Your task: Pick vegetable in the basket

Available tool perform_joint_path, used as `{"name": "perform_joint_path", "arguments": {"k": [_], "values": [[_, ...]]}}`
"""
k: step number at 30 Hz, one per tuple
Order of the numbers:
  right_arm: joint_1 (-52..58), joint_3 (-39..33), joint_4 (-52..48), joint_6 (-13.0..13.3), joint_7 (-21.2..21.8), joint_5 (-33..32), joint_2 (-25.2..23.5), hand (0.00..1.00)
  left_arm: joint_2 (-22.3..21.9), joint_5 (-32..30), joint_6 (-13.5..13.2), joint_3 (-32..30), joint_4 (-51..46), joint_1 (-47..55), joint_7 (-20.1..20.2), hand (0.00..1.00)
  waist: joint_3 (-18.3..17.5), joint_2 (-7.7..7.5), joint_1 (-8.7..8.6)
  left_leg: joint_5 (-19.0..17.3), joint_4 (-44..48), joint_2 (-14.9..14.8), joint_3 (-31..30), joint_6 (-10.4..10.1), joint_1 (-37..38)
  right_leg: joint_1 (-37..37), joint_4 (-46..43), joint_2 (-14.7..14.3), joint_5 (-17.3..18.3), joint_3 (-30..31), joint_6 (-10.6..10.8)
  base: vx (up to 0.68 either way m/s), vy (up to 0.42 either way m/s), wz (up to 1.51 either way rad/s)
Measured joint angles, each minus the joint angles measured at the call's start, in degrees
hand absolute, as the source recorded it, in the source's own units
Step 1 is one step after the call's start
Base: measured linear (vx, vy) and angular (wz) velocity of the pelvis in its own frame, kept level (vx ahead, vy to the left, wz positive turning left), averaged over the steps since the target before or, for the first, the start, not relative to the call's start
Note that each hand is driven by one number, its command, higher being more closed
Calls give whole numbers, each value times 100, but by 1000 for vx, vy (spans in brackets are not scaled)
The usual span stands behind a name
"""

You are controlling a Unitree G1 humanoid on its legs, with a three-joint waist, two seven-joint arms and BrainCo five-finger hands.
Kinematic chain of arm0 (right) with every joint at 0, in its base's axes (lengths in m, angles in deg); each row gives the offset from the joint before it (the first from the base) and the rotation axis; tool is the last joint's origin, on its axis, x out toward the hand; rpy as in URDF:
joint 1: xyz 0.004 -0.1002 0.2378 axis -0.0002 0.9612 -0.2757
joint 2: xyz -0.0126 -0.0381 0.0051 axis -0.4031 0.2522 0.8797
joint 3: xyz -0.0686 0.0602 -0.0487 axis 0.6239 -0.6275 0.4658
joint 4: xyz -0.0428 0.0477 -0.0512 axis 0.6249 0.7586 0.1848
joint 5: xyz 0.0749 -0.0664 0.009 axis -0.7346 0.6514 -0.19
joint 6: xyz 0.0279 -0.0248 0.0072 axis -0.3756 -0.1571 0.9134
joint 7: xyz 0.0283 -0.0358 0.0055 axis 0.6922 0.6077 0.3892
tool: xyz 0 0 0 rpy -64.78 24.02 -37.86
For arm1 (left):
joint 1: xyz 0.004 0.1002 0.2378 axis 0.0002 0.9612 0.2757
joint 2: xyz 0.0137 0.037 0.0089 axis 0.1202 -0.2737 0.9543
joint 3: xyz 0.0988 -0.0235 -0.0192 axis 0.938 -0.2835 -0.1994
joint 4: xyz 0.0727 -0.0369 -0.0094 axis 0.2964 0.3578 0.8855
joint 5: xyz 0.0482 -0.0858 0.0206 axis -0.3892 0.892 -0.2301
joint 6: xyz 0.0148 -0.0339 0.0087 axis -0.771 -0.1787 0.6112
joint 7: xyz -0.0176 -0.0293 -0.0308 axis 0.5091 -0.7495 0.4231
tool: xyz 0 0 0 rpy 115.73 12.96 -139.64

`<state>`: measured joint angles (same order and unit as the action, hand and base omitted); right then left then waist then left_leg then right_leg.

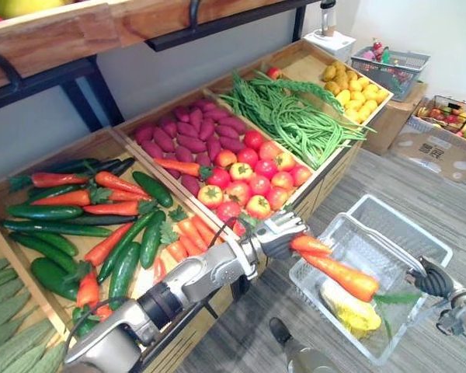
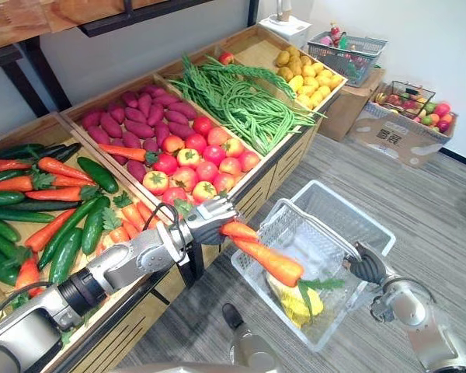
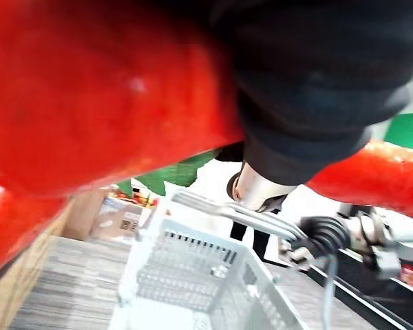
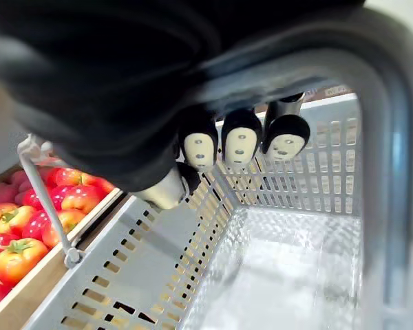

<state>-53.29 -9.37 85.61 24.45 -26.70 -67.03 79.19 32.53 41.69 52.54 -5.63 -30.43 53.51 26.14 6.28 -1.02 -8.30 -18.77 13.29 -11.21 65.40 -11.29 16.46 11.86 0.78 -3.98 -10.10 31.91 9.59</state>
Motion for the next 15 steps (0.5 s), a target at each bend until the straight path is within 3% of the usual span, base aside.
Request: {"name": "perform_joint_path", "arguments": {"k": [8, 15], "values": [[-28, 4, -692, 140, 311, -1034, 312, 100, -15, 229, -175, 565, -213, -286, 223, 100, -1, 24, -100, -28, 108, -55, 295, -49, 73, 49, -1, -155, -87, 233, -17, 17, -14, -18], [-67, 209, -945, 162, 619, -1348, 568, 100, -94, 229, -202, 838, -213, -334, 370, 100, -9, 49, -122, -76, 301, -194, 411, -123, 68, 84, 0, -256, -142, 310, -43, 27, -21, -9]]}}
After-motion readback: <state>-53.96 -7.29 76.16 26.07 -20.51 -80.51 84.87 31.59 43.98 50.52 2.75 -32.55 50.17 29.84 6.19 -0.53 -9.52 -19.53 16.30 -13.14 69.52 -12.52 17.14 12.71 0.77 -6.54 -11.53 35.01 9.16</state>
